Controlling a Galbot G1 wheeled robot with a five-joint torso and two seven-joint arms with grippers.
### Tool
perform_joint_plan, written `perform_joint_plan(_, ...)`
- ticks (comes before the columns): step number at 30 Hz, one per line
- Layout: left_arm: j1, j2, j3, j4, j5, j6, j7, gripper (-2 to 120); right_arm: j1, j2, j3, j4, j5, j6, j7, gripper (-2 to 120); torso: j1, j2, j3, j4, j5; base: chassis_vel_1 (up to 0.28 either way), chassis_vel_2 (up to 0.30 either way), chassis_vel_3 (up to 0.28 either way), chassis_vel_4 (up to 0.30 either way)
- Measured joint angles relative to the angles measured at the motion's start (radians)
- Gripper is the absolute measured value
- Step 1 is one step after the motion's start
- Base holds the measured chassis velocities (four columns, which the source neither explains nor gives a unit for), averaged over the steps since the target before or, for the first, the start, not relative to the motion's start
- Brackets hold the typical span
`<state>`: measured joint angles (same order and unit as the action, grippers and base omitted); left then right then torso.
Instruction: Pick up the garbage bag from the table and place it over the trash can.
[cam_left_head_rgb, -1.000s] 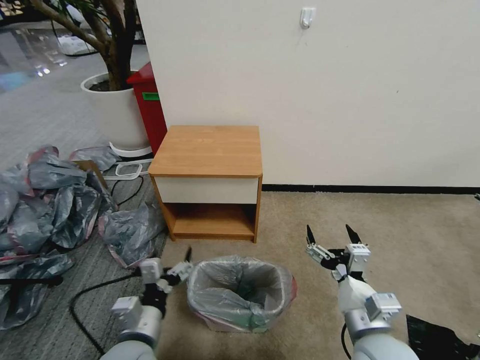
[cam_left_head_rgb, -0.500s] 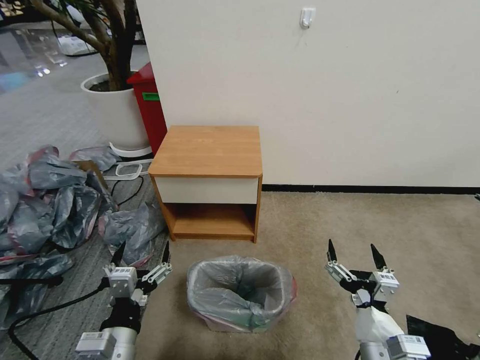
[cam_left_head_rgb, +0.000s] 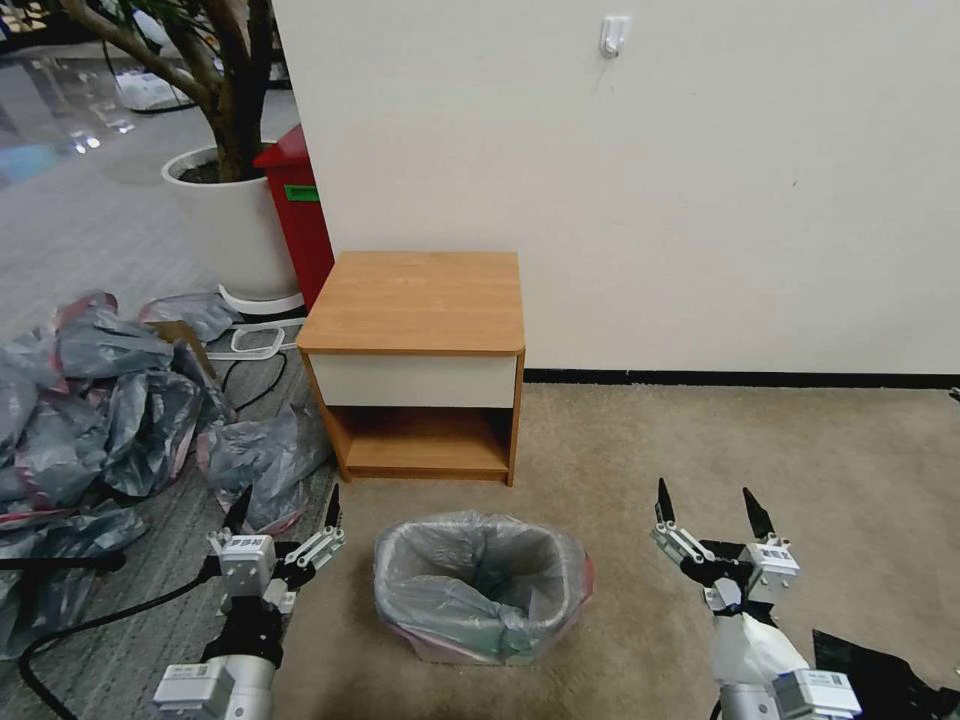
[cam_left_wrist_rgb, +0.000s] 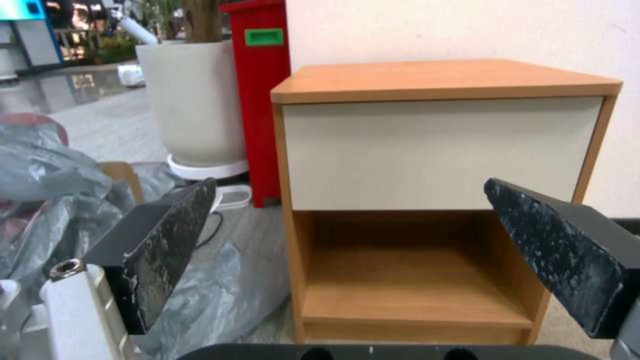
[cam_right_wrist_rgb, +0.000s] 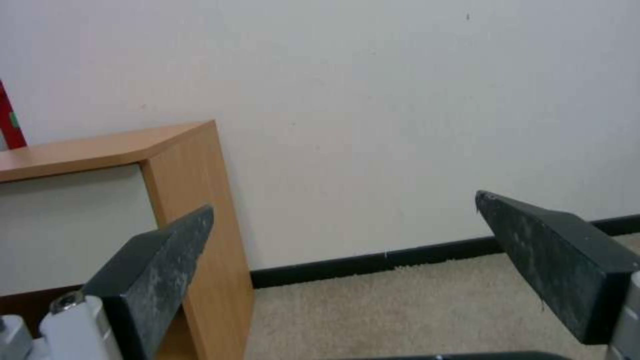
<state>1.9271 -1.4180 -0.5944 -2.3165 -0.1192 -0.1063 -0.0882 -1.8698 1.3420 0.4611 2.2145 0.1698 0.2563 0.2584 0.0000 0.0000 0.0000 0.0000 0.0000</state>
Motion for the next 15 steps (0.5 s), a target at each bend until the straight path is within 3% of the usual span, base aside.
perform_joint_plan(15, -0.001, 0.001, 0.001, 0.001, -0.002, 0.002, -0.001, 100, 0.001, -0.001, -0.001, 0.000, 0.000, -0.002, 0.000, 100, 0.000, 0.000, 0.000, 0.0000, 0.0000, 0.000, 0.000, 0.000, 0.000)
